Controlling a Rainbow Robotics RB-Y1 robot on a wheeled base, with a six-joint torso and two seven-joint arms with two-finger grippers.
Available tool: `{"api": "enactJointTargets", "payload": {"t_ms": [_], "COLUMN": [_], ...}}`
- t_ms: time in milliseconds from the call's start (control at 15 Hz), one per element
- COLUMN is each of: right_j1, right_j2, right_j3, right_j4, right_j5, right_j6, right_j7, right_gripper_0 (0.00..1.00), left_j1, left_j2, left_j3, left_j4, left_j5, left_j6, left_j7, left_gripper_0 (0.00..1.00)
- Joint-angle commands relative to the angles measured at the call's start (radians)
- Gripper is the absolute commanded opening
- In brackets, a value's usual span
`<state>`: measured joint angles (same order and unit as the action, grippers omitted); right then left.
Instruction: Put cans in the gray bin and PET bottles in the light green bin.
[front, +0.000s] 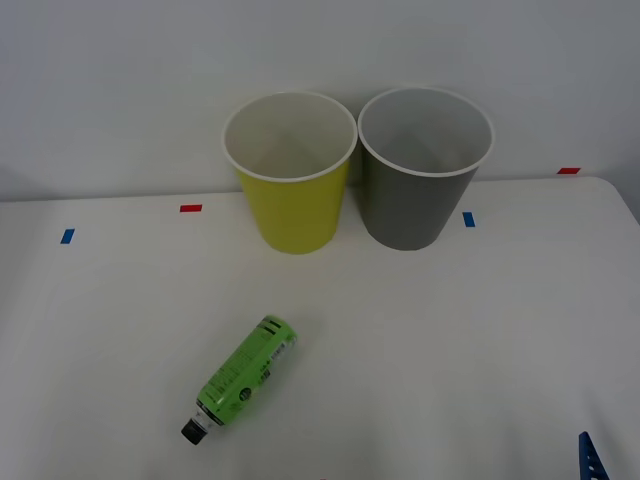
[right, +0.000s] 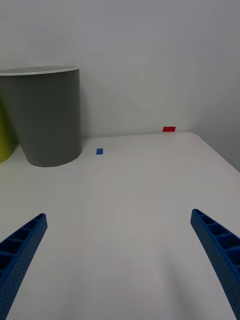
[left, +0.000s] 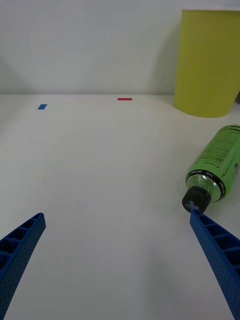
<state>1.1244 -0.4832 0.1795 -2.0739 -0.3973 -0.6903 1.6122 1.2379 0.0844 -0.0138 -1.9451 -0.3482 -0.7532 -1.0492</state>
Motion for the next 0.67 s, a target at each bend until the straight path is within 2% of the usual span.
{"api": "enactJointTargets", "payload": {"t_ms": [67,200,467,667], "right_j1": [0.000,0.000,0.000,0.000], "right_j2": [0.000,0.000,0.000,0.000], "right_j3": [0.000,0.000,0.000,0.000], "right_j4": [0.000,0.000,0.000,0.000], "right_j5": [0.000,0.000,0.000,0.000], "right_j6": [0.000,0.000,0.000,0.000], "right_j7": [0.000,0.000,0.000,0.000], "right_gripper_0": [1.00,1.00,1.00,1.00], "left_j1": [0.000,-0.028,-0.041,-0.095], "left_j2": [0.000,0.017,0.077,0.169], "left_j3": [0.000,-0.006,-0.006,-0.006], "left_j4": [0.000,0.048,0.038,0.038], "left_j5": [0.000,0.000,0.026,0.037], "left_j6": [0.000,0.003,-0.020,0.008], "left_j7": [0.000,-0.002,-0.006,-0.014], "left_gripper_0": [1.00,0.97,0.97,0.97]}}
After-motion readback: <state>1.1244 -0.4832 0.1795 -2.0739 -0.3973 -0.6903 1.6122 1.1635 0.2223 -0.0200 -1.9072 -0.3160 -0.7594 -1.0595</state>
